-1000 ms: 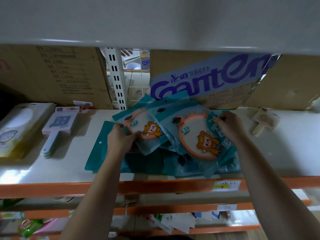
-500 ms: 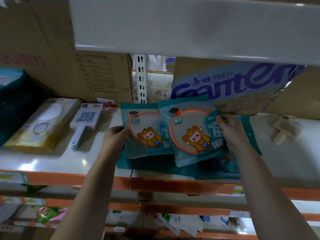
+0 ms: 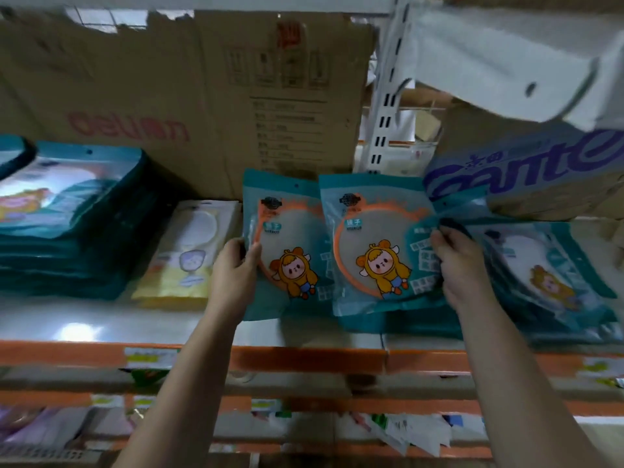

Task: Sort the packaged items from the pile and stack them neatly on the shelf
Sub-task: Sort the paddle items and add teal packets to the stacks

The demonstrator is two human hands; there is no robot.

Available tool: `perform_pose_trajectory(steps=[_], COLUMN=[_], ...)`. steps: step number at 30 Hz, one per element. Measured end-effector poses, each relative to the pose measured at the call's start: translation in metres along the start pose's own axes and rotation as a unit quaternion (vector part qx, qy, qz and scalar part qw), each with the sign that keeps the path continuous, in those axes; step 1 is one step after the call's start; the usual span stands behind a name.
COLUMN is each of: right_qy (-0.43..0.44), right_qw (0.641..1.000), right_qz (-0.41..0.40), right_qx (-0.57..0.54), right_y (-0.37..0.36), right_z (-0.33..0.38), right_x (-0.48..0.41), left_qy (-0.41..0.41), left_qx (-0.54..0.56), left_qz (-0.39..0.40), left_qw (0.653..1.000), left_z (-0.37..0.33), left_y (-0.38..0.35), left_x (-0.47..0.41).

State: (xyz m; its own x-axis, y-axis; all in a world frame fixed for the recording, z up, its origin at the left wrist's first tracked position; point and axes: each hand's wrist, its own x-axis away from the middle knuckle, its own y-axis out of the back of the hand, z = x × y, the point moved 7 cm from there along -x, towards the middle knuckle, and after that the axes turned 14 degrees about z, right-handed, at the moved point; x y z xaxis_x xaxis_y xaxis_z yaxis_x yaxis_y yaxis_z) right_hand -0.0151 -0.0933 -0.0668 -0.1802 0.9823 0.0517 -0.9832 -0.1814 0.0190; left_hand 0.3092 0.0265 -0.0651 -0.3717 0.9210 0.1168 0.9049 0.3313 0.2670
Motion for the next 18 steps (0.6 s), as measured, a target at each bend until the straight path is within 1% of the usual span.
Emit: perform_pose_trajectory(steps=[3, 8, 15, 18], right_qy=[-0.006, -0.019, 0.004, 0.002], right_qw=[0.999, 0.993, 0.993, 0.993], right_qz=[-0.034, -0.054, -0.008, 0.0], right_qx=[-0.038, -0.1, -0.114, -0.119], right_y=[-0.036, -0.082, -0.139, -0.164], right_z=[-0.012, -0.021, 0.0, 0.005], right_x=[0.014, 0.027, 0.004, -0.004], left_qy=[-0.03, -0.053, -0.096, -0.096], left_qx=[-0.014, 0.002, -0.011, -0.037], left_qz=[0.002, -0.006, -0.086, -0.108], left_qw=[0.999, 0.999, 0.992, 0.989], left_z=[-0.001, -0.005, -0.014, -0.017], left_y=[0.039, 0.083, 0.141, 0.171], left_x=[-0.003, -0.003, -0.01, -0.008])
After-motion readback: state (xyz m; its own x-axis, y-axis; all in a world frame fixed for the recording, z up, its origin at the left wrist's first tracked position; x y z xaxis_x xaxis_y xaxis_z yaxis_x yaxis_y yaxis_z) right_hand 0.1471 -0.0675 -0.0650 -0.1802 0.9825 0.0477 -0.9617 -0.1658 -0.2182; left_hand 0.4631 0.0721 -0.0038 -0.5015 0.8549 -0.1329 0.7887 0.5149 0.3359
